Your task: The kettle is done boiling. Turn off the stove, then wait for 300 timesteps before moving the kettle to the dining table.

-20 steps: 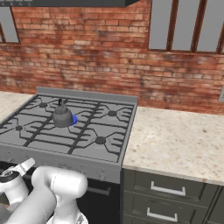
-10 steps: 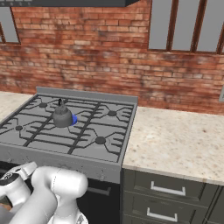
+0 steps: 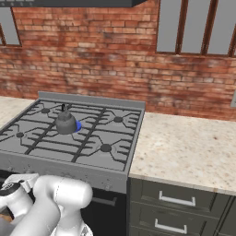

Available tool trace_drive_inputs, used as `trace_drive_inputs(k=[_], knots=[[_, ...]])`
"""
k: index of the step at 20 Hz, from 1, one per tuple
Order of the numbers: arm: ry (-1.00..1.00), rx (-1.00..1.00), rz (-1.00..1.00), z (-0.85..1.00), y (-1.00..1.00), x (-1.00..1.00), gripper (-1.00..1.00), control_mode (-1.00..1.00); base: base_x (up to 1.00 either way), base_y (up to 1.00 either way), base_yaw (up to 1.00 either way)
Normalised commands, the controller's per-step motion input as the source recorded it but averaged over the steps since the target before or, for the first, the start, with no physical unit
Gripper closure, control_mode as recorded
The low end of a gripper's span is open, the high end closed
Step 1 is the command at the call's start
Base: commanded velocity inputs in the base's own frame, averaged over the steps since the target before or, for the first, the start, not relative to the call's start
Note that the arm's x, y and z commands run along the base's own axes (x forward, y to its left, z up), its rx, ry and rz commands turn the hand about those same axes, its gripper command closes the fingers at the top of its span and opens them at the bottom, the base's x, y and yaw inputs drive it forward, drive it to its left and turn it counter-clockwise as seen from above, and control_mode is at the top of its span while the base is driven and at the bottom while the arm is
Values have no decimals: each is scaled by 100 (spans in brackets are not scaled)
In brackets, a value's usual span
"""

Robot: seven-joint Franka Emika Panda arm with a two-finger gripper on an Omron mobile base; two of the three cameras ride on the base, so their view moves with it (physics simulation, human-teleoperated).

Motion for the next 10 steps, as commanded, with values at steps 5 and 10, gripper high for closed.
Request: trace_drive_inputs(k=[5, 10], knots=[[0, 22, -7, -6, 0, -1, 100, -100, 0, 0, 0], [0, 22, -6, -6, -1, -5, 100, -100, 0, 0, 0]])
